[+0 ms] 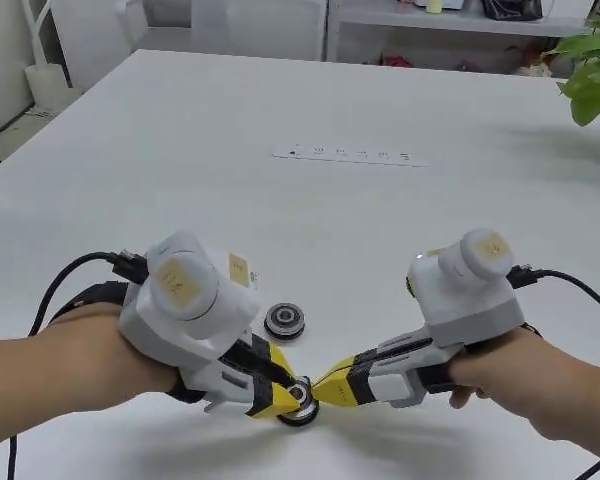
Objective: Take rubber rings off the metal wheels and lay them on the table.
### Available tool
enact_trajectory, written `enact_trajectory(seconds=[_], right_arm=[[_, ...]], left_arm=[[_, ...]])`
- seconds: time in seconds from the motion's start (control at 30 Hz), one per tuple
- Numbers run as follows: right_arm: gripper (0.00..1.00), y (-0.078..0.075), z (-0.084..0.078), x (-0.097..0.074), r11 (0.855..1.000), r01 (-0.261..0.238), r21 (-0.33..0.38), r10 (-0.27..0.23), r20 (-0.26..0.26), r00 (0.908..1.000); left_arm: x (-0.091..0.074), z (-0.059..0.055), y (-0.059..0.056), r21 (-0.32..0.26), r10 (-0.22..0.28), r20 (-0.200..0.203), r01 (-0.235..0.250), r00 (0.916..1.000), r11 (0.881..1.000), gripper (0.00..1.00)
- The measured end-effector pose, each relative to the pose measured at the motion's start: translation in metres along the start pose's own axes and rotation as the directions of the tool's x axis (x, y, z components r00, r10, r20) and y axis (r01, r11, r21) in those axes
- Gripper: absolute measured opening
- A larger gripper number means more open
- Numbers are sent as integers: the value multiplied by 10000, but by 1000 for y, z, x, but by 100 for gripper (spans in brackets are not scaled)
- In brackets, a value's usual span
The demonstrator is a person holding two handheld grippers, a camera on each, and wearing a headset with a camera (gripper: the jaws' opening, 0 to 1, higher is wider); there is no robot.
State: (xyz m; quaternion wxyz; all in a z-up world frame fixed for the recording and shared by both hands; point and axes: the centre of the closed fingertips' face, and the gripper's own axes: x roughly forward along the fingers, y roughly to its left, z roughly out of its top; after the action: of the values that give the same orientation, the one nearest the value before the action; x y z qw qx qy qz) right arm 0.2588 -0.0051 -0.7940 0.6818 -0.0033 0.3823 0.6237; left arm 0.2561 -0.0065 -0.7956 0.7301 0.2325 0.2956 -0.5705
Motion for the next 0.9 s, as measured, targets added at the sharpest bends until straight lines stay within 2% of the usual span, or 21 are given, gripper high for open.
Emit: enact_trajectory(seconds=[0.73,0.83,0.87,0.9], right_arm=[[0,5,3,0,9998,-167,56,166,108,9998],[0,12,8,3,9988,-463,176,457,377,9982],[0,17,17,3,9973,-667,305,638,880,9941],[0,16,19,2,9980,-562,278,540,752,9957]], left_arm=[[0,0,1,-19,-16,-27,16,10000,10000,11],[0,0,1,-25,-8,-28,8,10000,10000,11],[0,0,1,-23,-6,-30,6,10000,10000,11],[0,0,1,-18,-7,-35,7,10000,10000,11]])
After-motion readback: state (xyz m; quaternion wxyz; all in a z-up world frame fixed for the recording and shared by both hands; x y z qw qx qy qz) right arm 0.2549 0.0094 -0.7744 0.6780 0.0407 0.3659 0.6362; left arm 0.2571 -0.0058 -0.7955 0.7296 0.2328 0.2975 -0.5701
